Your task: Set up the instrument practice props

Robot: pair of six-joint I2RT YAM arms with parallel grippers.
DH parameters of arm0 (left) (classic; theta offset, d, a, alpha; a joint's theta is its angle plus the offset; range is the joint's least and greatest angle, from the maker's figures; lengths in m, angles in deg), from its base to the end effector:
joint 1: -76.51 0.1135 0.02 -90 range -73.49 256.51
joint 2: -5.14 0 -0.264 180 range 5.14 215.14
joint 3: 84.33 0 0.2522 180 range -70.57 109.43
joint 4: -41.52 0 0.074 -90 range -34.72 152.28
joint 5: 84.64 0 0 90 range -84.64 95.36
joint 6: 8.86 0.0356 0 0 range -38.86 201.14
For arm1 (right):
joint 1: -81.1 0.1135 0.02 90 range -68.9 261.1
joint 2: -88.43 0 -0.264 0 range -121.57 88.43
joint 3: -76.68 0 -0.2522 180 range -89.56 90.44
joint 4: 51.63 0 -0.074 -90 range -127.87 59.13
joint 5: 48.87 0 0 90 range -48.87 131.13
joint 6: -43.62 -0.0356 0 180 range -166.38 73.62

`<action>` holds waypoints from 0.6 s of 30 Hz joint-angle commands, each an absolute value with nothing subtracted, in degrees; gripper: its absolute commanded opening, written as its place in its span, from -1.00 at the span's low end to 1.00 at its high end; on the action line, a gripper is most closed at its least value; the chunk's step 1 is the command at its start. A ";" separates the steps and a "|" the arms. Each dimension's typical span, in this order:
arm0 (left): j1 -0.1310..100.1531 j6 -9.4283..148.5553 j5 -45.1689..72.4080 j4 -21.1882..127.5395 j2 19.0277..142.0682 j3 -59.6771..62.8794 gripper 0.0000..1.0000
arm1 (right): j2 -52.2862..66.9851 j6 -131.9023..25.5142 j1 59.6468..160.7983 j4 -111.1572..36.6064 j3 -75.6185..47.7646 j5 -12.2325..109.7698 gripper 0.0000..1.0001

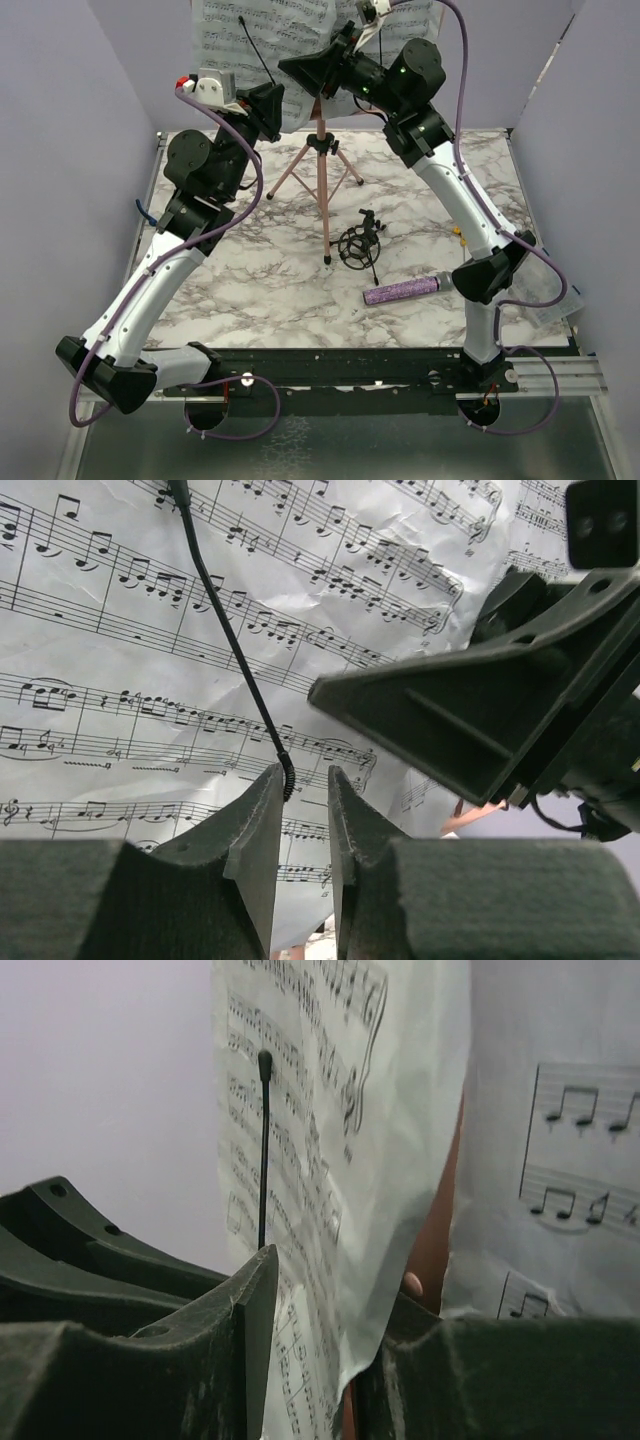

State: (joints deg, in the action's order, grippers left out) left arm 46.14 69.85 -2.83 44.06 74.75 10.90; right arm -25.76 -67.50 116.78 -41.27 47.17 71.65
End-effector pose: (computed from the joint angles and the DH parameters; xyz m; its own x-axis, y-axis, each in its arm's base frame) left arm 0.2234 -0.1250 0.5128 0.2558 -0.3745 -0.8912 0.4461 0.8636 -0.2349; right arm 0.3351 0.2629 0.5494 0.0167 0.3942 -0.9189 -0.9428 0.3123 0.1168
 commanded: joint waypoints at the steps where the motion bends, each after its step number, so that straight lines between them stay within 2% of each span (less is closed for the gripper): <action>1: 46.10 69.96 -3.61 42.45 73.02 10.47 -0.48 | -21.78 -67.20 117.22 -41.03 42.97 70.18 -0.26; 14: 46.10 70.21 -3.85 42.24 72.39 9.94 -0.48 | -13.08 -68.72 117.43 -44.11 29.07 69.22 -0.25; 18: 46.10 70.23 -3.87 42.23 72.21 9.90 -0.48 | -12.73 -68.45 117.41 -41.90 28.81 67.61 -0.40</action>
State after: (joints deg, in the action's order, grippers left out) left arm 46.14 69.85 -3.02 43.40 73.78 10.36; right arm -14.31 -68.40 117.04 -42.49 29.29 70.30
